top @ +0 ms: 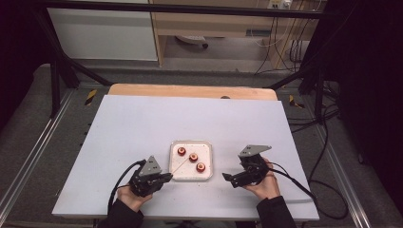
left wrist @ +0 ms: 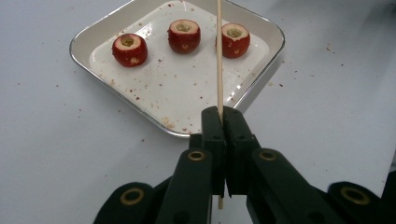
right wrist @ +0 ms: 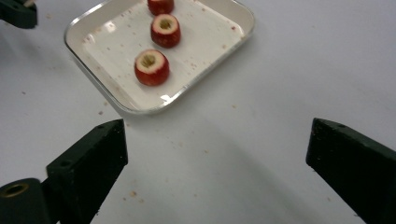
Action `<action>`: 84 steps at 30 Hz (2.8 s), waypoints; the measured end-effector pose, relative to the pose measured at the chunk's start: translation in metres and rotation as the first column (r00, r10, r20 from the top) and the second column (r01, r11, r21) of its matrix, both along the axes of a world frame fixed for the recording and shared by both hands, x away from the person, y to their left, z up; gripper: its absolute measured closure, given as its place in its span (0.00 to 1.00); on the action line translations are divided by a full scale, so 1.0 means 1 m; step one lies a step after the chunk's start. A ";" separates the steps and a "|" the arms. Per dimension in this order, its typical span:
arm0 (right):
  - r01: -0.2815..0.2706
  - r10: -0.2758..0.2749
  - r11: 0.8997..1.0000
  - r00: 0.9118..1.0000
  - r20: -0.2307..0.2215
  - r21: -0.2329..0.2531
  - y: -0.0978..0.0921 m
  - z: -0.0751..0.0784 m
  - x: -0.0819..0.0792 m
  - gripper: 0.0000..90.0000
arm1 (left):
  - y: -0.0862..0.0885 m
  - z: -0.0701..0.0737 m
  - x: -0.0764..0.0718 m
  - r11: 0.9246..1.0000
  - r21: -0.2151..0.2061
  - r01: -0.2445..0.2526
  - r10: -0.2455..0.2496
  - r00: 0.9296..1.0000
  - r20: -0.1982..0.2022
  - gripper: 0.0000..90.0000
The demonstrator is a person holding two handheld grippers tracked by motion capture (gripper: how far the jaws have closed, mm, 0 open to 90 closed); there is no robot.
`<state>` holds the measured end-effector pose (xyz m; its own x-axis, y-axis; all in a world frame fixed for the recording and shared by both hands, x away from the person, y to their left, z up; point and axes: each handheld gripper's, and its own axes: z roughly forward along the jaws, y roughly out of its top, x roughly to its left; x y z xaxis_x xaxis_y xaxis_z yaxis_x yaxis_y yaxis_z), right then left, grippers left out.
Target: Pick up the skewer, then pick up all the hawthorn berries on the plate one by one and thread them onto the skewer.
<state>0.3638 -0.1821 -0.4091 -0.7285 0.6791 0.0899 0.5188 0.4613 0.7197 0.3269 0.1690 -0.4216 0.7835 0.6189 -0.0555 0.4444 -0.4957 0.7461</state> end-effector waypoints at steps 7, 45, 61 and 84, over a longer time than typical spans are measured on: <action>-0.022 0.022 1.000 1.000 -0.013 0.004 0.025 0.006 0.010 0.05 | 0.008 -0.004 0.000 1.000 -0.030 0.003 -0.002 0.999 0.034 0.98; -0.154 0.090 0.963 0.957 -0.274 -0.220 0.111 0.003 0.055 0.47 | 0.017 -0.012 0.002 0.998 -0.048 -0.030 0.031 0.999 0.020 0.98; -0.168 0.070 0.958 0.923 -0.378 -0.232 0.115 -0.004 0.068 0.67 | 0.016 -0.013 0.003 0.999 -0.040 -0.027 0.028 1.000 0.014 0.98; -0.070 0.041 0.993 0.960 -0.276 -0.094 0.096 0.031 0.057 0.68 | 0.016 -0.010 0.000 0.998 -0.056 -0.038 0.040 0.998 0.037 0.98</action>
